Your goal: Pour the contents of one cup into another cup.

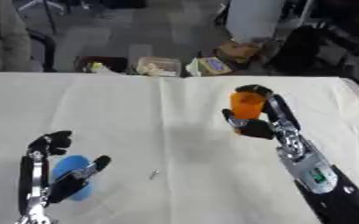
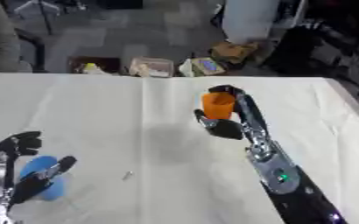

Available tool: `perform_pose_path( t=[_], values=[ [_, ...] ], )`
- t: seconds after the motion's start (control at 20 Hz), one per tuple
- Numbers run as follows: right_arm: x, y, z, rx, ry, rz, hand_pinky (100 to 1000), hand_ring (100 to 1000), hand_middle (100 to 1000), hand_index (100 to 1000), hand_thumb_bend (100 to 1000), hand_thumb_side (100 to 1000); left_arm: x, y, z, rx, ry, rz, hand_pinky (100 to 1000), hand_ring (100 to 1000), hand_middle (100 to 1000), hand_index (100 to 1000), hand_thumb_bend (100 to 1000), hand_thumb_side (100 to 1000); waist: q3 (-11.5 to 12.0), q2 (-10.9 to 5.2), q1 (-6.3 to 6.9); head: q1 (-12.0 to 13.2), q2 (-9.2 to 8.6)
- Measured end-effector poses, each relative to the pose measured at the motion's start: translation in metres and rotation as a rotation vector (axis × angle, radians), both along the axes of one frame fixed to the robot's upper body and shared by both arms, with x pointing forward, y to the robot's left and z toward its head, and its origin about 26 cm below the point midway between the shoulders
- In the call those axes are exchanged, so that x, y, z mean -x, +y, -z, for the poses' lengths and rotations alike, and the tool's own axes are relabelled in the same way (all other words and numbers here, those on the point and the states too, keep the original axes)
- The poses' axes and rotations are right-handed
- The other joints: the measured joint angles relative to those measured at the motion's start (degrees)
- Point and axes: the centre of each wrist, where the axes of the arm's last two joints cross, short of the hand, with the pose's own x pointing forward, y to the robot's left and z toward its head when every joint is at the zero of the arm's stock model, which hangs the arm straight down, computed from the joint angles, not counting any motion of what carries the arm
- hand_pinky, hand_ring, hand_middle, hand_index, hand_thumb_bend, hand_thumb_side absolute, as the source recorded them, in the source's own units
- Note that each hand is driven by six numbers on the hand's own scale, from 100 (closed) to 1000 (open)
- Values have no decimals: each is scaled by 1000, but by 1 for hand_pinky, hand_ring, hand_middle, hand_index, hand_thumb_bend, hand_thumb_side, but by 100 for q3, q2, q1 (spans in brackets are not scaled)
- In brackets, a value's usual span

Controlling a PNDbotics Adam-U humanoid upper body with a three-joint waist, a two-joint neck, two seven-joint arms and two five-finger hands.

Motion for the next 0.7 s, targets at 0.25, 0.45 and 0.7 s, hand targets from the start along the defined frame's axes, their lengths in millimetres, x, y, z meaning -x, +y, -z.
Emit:
perform_pose_path(
  t=[0.25, 0.45, 0.7],
  values=[
    [6, 15, 16, 26, 5, -31, 517, 552, 546, 807, 463, 369, 3, 1, -9, 30, -22, -11, 608, 616, 550, 699, 1000, 613, 20, 5, 84, -32, 0],
    [13, 22, 27, 123, -2, -114, 595, 641, 653, 825, 598, 462, 5, 2, -16, 55, -32, -15, 610, 616, 551, 701, 1000, 634, 2, 5, 96, -49, 0],
    [20, 23, 29, 213, -34, -205, 672, 726, 732, 844, 671, 494, 7, 3, -17, 66, -31, -23, 610, 614, 549, 701, 1000, 641, -12, -2, 81, -47, -1]
  ],
)
